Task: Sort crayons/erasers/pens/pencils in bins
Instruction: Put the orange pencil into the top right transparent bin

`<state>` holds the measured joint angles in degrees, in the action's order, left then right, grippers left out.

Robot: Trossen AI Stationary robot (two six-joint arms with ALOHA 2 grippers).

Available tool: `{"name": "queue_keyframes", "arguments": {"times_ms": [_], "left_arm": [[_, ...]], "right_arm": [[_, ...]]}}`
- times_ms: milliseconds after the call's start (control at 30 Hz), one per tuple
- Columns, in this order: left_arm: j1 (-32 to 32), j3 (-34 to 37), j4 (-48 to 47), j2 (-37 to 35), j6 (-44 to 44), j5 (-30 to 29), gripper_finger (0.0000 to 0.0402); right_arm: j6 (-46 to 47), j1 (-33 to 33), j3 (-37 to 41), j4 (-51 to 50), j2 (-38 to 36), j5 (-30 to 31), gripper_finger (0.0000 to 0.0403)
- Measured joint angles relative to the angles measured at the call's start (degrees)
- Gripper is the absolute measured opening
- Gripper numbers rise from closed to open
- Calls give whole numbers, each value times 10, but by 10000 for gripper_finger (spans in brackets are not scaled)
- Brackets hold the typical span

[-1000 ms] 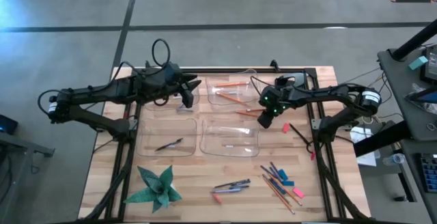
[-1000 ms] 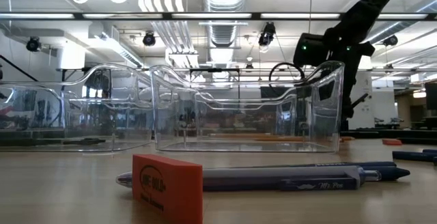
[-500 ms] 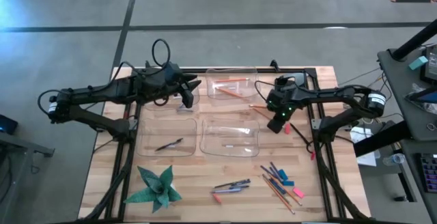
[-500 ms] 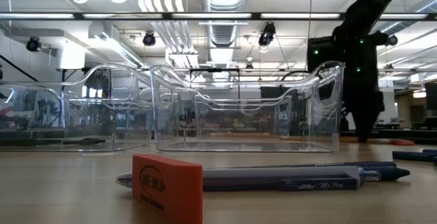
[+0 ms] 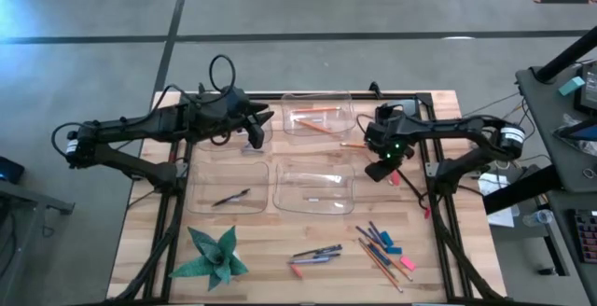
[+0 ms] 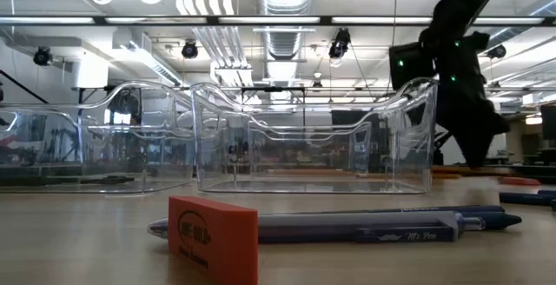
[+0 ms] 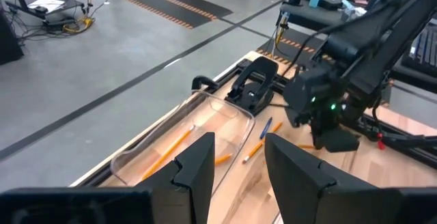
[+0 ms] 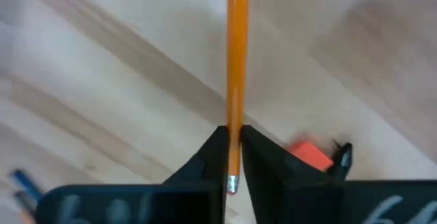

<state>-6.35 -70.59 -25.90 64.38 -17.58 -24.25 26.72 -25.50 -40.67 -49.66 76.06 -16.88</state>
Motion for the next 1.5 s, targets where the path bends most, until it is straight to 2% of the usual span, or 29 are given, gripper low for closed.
{"name": "queue_keyframes", "arguments": {"times_ms": [133, 333, 667, 900, 1000, 1100, 1333, 1500], "left_arm": [[0, 0, -4, 0, 0, 0, 116], [0, 0, -4, 0, 0, 0, 116], [0, 0, -4, 0, 0, 0, 116], [0, 0, -4, 0, 0, 0, 116], [0, 0, -4, 0, 0, 0, 116], [0, 0, -4, 0, -1, 0, 116], [0, 0, -5, 0, 0, 0, 116], [0, 0, -6, 0, -1, 0, 116]], "right_arm": [[7, 0, -21, 1, -5, 1, 83], [33, 0, -29, 21, 10, 60, 134], [34, 7, -29, 91, 37, 60, 145], [30, 22, -32, 107, 81, 67, 130], [29, 34, -33, 104, 96, 98, 118], [26, 38, -33, 93, 101, 126, 99], [-8, 37, -32, 84, 102, 135, 28], [-13, 37, -32, 82, 103, 134, 19]]}}
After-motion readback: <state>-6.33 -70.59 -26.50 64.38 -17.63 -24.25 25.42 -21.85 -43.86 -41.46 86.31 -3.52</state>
